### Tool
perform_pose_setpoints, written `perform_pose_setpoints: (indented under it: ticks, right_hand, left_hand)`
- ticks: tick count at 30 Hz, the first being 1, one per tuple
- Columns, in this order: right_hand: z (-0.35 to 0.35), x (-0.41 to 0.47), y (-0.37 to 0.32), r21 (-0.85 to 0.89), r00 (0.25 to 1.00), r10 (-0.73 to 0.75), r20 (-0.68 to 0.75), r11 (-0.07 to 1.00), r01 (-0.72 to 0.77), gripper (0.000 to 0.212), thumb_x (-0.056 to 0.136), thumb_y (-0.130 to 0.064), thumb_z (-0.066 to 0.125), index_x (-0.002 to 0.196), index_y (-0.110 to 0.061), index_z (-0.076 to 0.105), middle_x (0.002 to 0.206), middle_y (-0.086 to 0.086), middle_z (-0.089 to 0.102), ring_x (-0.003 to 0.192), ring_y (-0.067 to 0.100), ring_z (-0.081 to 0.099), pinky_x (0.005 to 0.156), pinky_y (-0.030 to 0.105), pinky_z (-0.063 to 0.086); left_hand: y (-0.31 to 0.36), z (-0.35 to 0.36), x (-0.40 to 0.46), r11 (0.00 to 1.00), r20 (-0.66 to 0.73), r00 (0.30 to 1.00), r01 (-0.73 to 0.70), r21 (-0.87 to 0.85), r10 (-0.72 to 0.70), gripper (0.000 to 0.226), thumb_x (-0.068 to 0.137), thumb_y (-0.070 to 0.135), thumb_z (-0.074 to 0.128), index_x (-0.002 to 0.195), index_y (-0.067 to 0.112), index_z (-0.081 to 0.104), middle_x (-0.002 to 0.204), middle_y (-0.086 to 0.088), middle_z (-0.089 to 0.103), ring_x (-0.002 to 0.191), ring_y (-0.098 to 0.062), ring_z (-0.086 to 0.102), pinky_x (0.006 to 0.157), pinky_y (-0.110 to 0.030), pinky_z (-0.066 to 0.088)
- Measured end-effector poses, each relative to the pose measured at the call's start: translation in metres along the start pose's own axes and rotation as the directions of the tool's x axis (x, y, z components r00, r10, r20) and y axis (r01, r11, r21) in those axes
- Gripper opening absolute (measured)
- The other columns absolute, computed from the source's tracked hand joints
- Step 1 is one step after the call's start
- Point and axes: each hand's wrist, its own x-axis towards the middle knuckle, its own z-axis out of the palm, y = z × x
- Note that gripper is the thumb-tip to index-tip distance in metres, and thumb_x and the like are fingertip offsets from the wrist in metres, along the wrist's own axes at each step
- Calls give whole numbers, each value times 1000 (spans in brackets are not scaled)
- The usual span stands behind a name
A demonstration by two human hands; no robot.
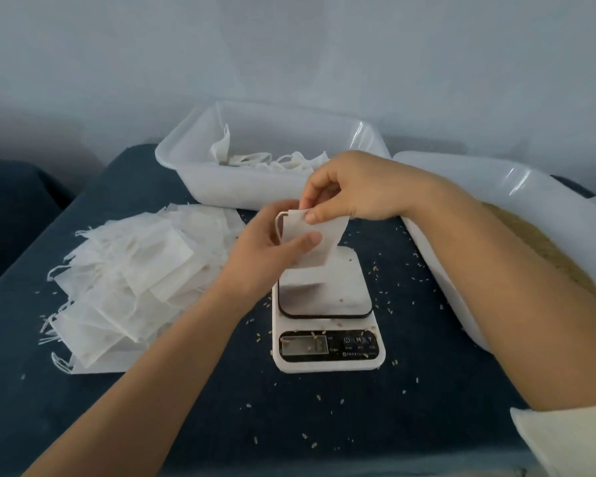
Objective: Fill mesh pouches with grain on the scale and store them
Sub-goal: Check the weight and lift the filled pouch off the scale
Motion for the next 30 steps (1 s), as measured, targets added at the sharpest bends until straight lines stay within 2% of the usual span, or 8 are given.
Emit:
perform_pose_setpoints:
  ticks: [2,5,10,15,19,22,27,30]
  right_hand:
    - [-14,4,-10,-27,1000,-21,-9,999,21,13,81,-25,74,78,-35,66,78,-20,67,76,-7,61,72,12,48]
    - [-36,11,-20,-56,999,-19,-28,998,18,10,81,-25,74,81,-32,67,88,-11,70,86,4,64,85,31,51]
    - [-69,24,-30,-70,1000,-2,-31,998,0,7,82,-25,74,84,-29,68,83,-15,67,71,-9,59,72,12,47]
    - [-90,39,-32,-131,1000,24,-7,991,-24,6,82,-24,73,87,-25,69,84,-13,67,76,-1,61,74,13,47]
    - [-109,57,-30,-144,998,37,-44,989,-43,7,82,-23,74,84,-27,69,78,-17,66,68,-8,58,65,8,46]
    - [-125,76,-25,-158,994,34,-102,986,-50,7,82,-21,73,83,-25,68,81,-15,65,75,-3,58,75,15,46]
    - [-136,123,-5,-225,979,56,-198,969,-100,9,84,-17,70,93,-18,69,83,-11,61,81,7,57,65,15,43]
    - [-127,159,17,-281,961,90,-262,945,-165,14,85,-13,67,99,-13,70,94,-4,65,92,14,60,78,23,47]
  left_hand:
    - [6,1,8,998,32,999,13,-69,-10,37,69,32,80,101,21,66,95,0,72,89,-16,69,71,-24,53]
    - [11,-1,17,992,70,997,46,-118,-38,38,66,36,80,97,17,70,96,-3,73,92,-19,69,72,-25,55]
    - [21,-2,28,961,134,988,108,-254,-76,51,61,34,84,104,13,67,103,-7,71,97,-23,68,75,-26,55]
    - [32,-4,41,932,186,982,103,-346,-39,40,65,31,83,100,17,72,109,-8,70,102,-22,66,76,-26,55]
    - [38,-4,55,907,96,985,169,-386,-142,49,65,26,78,109,9,63,103,-10,71,96,-25,69,72,-25,56]
    - [37,-10,66,911,13,978,199,-362,-208,31,80,17,67,107,4,62,94,-12,73,90,-25,70,69,-23,56]
    - [33,-27,82,921,-70,960,236,-311,-270,10,89,8,60,96,3,65,89,-14,73,85,-25,71,67,-23,56]
    - [29,-40,90,925,-115,954,233,-301,-278,10,89,6,60,96,1,64,87,-14,73,84,-26,71,65,-23,56]
